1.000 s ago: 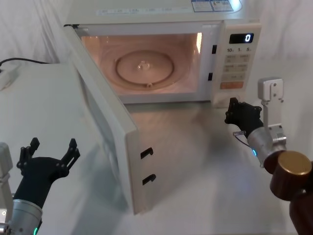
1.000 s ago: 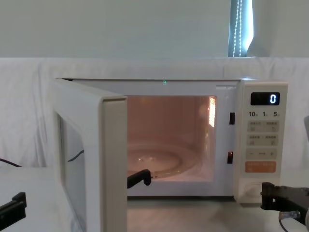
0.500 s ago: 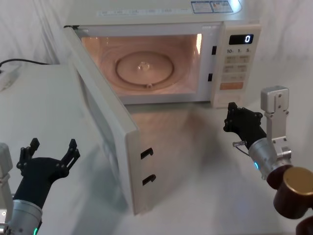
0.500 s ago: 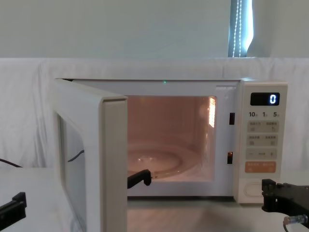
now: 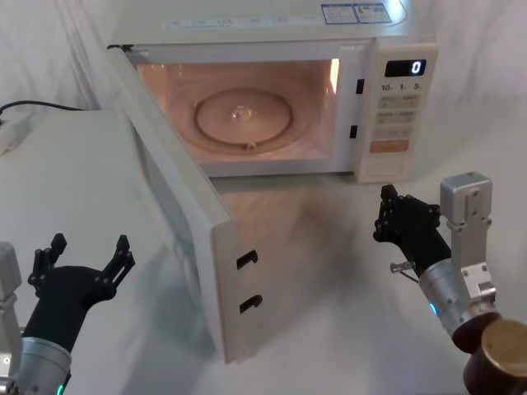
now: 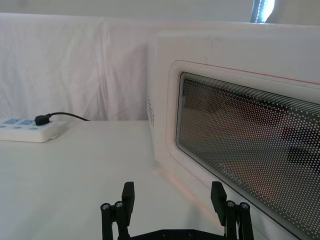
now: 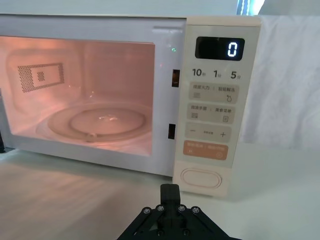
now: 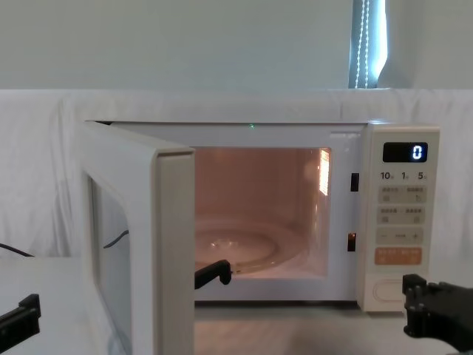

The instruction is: Press the button to open the microwave door with one hand; close the microwave door with the other hand.

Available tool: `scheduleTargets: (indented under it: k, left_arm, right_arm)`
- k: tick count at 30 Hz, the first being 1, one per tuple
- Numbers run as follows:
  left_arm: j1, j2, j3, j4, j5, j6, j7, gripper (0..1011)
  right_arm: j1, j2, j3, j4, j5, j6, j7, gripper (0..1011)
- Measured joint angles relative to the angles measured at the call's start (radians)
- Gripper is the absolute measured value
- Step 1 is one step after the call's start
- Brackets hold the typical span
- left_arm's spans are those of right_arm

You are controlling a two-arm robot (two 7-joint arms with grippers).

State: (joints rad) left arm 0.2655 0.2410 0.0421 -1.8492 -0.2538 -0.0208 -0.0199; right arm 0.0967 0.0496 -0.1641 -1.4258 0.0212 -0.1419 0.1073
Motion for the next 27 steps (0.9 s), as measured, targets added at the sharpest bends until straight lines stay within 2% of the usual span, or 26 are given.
scheduleTargets:
  k: [10, 27]
  left_arm:
    - [0.000, 0.000, 0.000, 0.000, 0.000, 0.000, 0.000, 1001]
    - [0.000, 0.000, 0.000, 0.000, 0.000, 0.000, 0.000, 1001]
  right_arm:
    - [-0.052, -0.020, 0.000, -0.029, -0.005, -0.036, -0.022, 0]
    - [-0.056, -0.029, 0.006, -0.024, 0.001, -0.048, -0.023, 0]
